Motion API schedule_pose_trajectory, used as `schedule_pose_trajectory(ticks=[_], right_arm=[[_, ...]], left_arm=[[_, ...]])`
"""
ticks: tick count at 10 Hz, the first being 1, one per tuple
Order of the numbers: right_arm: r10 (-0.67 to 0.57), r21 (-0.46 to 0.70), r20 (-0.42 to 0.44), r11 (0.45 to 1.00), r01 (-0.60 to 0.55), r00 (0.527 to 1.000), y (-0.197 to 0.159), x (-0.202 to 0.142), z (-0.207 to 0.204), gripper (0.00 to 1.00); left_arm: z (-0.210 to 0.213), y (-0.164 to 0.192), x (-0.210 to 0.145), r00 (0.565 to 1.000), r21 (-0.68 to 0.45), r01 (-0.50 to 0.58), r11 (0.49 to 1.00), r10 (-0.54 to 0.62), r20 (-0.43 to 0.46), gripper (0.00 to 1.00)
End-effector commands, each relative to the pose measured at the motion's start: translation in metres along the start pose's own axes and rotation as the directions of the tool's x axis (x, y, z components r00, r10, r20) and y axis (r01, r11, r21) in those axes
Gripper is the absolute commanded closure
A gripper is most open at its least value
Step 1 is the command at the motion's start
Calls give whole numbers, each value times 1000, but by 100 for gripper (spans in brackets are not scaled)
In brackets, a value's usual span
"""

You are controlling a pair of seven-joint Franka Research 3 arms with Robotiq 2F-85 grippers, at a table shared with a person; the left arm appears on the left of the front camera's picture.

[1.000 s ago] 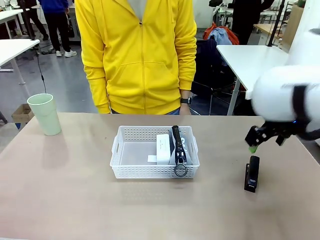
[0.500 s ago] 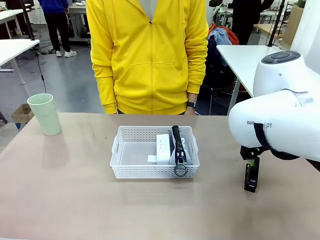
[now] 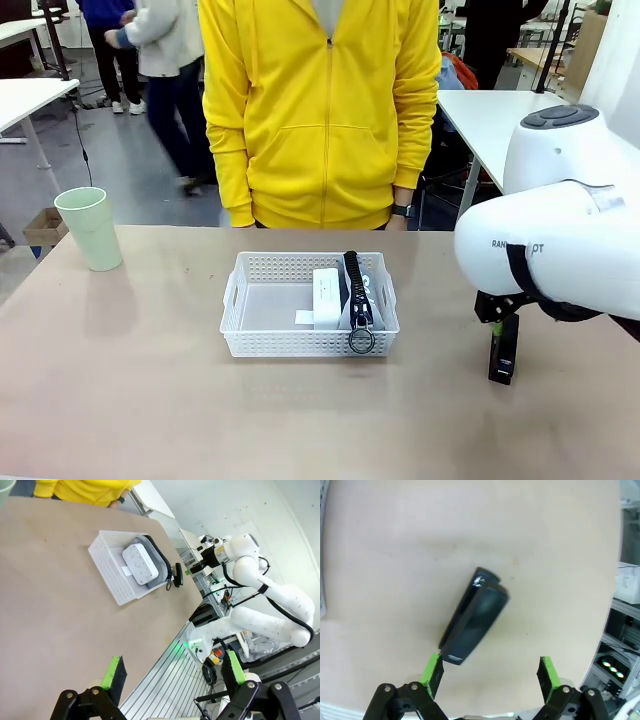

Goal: Efficiently arrange items inside the basket to fit them all.
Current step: Pick up the Stapler and place it inside the Organizing basket.

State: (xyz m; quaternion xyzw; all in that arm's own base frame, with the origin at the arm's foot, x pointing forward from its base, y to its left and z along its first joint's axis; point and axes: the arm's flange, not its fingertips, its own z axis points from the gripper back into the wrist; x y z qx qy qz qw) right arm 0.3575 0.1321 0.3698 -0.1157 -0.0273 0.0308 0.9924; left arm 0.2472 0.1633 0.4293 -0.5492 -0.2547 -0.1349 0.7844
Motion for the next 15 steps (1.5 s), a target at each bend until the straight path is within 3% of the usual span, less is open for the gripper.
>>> schedule_pose_trajectory(ticks=[1,2,5,9,10,11,13,15], right_arm=[[17,205,-105,979,5,994,11,8,-30,0],[-38,239,-144,968,72,989,9,3,-45,0],[-189,207,-106,956,208,976,1,-13,-51,0],[-230,211,-119,945,251,966,0,-10,-56,0],[-321,200,-134,918,343,937,-3,-12,-54,0],[-496,165,-150,841,516,855,-7,-17,-50,0],[-646,168,-260,702,692,718,-7,-15,-44,0],[-676,123,-253,687,716,692,-8,-8,-47,0]], left_arm=[[-1,-4,2,1000,-15,-1,1000,2,21,0],[-1,-4,2,1000,-15,-1,1000,2,21,0],[-1,-4,2,1000,-15,-1,1000,2,21,0],[-1,-4,2,1000,-15,-1,1000,2,21,0],[-1,-4,2,1000,-15,-1,1000,2,21,0],[-1,-4,2,1000,-15,-1,1000,2,21,0],[-1,-4,2,1000,-15,-1,1000,2,21,0],[-1,-4,2,1000,-15,-1,1000,2,21,0]])
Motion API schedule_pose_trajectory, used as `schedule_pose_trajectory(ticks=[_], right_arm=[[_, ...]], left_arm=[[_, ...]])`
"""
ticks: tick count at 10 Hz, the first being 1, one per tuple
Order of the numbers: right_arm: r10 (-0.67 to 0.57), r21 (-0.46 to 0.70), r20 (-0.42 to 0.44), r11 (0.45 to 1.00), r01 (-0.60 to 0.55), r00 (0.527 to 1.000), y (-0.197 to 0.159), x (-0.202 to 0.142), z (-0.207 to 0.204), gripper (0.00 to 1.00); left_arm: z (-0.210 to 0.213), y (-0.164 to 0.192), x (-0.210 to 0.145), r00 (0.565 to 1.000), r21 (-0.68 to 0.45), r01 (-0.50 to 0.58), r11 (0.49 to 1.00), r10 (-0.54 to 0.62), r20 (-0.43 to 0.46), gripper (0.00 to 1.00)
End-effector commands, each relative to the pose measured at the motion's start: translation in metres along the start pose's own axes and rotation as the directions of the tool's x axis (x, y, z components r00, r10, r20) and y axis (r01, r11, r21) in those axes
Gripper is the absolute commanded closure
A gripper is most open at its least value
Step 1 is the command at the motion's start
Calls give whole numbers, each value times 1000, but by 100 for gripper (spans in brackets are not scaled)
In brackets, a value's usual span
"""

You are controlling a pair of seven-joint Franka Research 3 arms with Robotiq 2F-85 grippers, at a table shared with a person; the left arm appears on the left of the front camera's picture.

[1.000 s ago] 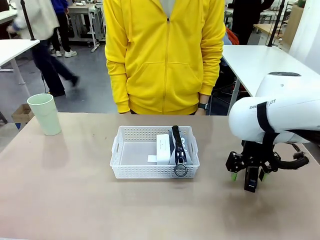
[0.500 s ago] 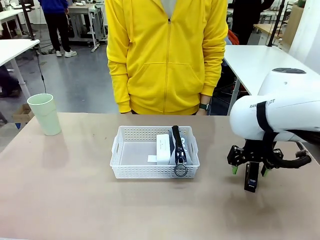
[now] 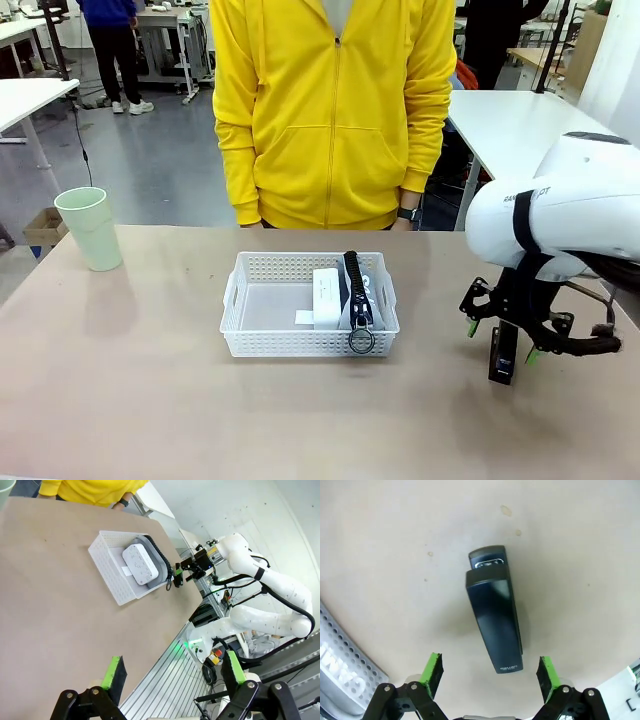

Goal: Efficiently arrange items inside the basket to fit them all.
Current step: Pick up the Stapler and place it inside the Organizing basket.

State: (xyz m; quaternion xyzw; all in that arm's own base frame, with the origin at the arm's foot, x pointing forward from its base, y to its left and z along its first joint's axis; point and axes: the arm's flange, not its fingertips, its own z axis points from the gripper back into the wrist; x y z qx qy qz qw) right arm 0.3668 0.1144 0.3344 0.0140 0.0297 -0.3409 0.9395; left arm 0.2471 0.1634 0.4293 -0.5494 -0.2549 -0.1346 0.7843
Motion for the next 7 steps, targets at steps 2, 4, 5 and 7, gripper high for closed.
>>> schedule_pose_trajectory(ticks=[2,4,5,7], right_arm=[[47,3,8,999,-47,999,0,1,1,0],[47,3,8,999,-47,999,0,1,1,0],[17,-3,2,1000,-17,1000,1,-1,0,0],[159,47,-15,986,-158,987,-5,9,-19,0]], left_arm=[[-1,-4,2,1000,-15,-1,1000,1,20,0],[-1,-4,2,1000,-15,-1,1000,1,20,0],[-1,-4,2,1000,-15,-1,1000,1,20,0],[-1,-4,2,1000,-15,-1,1000,1,20,0]])
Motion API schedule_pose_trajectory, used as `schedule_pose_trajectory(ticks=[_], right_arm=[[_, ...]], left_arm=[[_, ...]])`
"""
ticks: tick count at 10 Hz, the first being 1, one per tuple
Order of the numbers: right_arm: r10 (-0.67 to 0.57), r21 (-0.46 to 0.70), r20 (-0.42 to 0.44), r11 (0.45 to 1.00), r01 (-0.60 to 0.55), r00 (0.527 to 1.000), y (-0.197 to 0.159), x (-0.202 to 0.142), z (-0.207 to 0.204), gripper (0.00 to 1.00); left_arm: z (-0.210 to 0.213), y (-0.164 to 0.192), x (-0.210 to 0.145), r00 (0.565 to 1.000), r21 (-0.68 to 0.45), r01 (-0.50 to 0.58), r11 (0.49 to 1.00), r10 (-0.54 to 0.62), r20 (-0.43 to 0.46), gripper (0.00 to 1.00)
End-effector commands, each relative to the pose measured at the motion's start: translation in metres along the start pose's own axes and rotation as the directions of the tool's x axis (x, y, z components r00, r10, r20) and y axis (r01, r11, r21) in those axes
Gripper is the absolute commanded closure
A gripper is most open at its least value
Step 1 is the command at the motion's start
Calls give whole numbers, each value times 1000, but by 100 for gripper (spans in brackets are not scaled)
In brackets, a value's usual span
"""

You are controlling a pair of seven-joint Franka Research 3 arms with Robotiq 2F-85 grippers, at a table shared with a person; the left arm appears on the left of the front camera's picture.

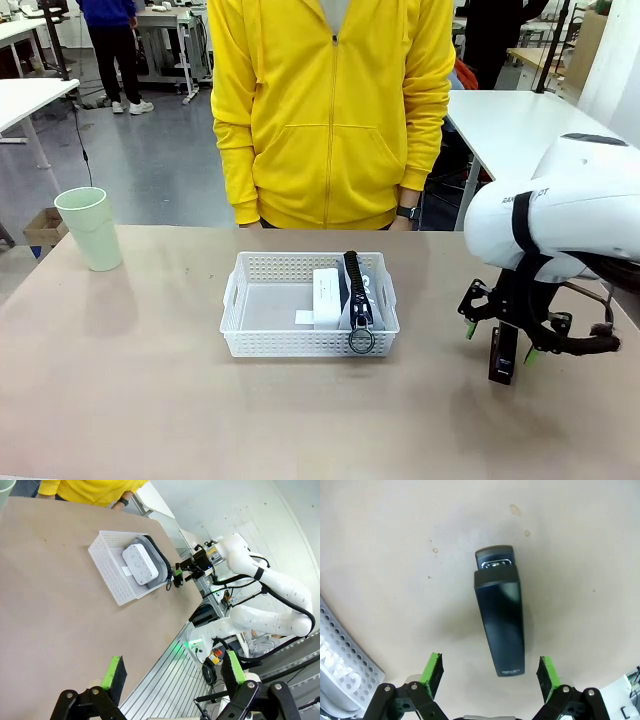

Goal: Efficiently arrange items inside the basket to fit them all.
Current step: Pick up the Stapler and place it inside the Organizing basket.

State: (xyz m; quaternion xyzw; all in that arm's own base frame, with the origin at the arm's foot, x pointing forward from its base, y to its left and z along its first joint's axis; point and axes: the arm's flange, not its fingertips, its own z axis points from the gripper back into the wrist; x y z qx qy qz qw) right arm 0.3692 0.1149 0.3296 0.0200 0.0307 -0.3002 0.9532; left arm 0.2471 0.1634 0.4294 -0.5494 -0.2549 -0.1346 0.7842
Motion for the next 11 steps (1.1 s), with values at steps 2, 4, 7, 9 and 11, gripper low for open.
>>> schedule_pose_trajectory(ticks=[2,4,7,9,11], right_arm=[[72,15,-11,997,-72,997,-14,15,-36,0],[65,13,37,998,-65,997,-24,15,-42,0],[105,-39,75,994,-102,992,-21,10,-44,0],[115,-27,66,993,-113,991,-22,12,-42,0],[125,-17,79,992,-125,989,-23,10,-39,59]], left_arm=[[-1,-4,2,1000,-14,-1,1000,1,20,0],[-1,-4,2,1000,-14,-1,1000,1,20,0],[-1,-4,2,1000,-14,-1,1000,1,20,0],[-1,-4,2,1000,-14,-1,1000,1,20,0],[-1,-4,2,1000,-14,-1,1000,1,20,0]])
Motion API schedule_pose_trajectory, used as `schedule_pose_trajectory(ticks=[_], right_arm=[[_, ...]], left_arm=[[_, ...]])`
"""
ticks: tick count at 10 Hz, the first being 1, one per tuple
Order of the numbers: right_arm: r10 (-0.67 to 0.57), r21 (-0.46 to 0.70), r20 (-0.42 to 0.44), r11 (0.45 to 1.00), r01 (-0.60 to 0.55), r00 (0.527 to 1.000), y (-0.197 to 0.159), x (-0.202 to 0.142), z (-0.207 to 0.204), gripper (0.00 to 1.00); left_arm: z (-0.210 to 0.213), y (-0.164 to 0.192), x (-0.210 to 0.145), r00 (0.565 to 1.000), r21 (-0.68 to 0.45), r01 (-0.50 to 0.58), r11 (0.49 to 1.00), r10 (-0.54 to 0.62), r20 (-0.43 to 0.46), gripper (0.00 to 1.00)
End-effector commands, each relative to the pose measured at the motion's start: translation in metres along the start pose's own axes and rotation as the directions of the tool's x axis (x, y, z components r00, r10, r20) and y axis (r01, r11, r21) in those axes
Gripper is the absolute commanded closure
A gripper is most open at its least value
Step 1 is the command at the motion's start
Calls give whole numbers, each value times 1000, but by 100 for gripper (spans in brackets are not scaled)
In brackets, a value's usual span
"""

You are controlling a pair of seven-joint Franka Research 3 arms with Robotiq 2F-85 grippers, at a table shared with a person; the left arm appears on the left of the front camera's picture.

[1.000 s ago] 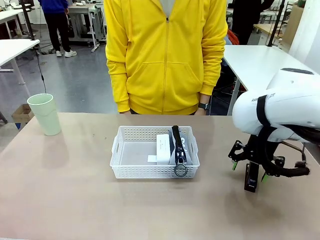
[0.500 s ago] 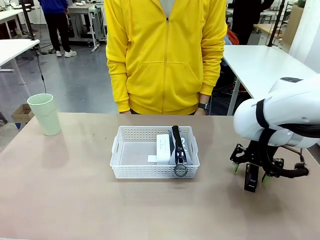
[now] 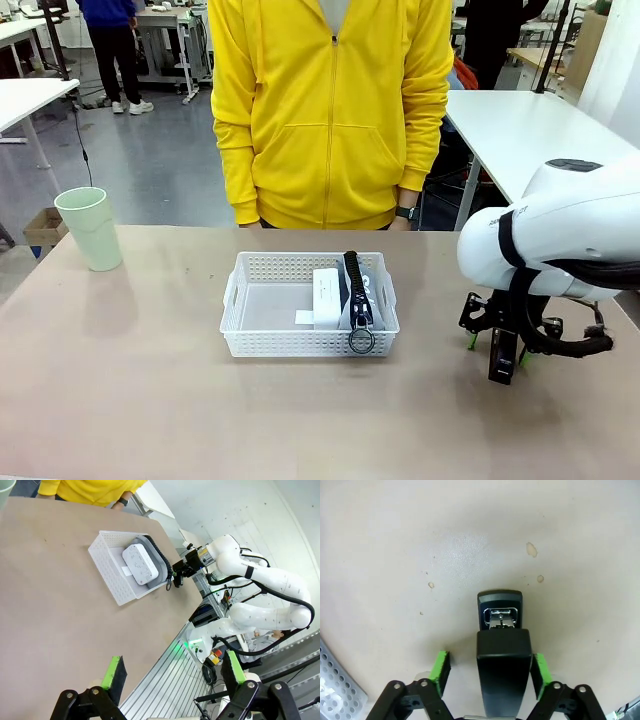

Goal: Efficiently arrange items inside the basket to fit them all.
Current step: Pick up the Stapler and place it inside the Organizing basket.

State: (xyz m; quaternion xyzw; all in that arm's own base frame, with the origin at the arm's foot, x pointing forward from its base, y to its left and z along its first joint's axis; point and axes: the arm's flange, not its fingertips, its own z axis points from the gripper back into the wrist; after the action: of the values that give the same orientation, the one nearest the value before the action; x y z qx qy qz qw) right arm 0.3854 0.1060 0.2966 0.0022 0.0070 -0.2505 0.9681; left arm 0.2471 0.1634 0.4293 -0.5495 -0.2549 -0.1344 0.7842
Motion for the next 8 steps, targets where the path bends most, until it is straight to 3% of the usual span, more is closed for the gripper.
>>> schedule_pose_trajectory(ticks=[1,2,3,6,8], right_arm=[[13,1,22,1000,-13,1000,-25,-14,-5,100],[33,14,24,999,-33,999,-27,-15,-2,61],[38,16,15,999,-38,999,-28,-16,-1,100],[48,14,-23,999,-48,999,-33,-16,8,100],[121,56,-133,992,-114,984,-37,-13,26,100]], left_arm=[[-1,-4,2,1000,-14,-1,1000,1,20,0],[-1,-4,2,1000,-14,-1,1000,1,20,0],[-1,-4,2,1000,-14,-1,1000,1,20,0],[-1,-4,2,1000,-14,-1,1000,1,20,0],[-1,-4,2,1000,-14,-1,1000,1,20,0]])
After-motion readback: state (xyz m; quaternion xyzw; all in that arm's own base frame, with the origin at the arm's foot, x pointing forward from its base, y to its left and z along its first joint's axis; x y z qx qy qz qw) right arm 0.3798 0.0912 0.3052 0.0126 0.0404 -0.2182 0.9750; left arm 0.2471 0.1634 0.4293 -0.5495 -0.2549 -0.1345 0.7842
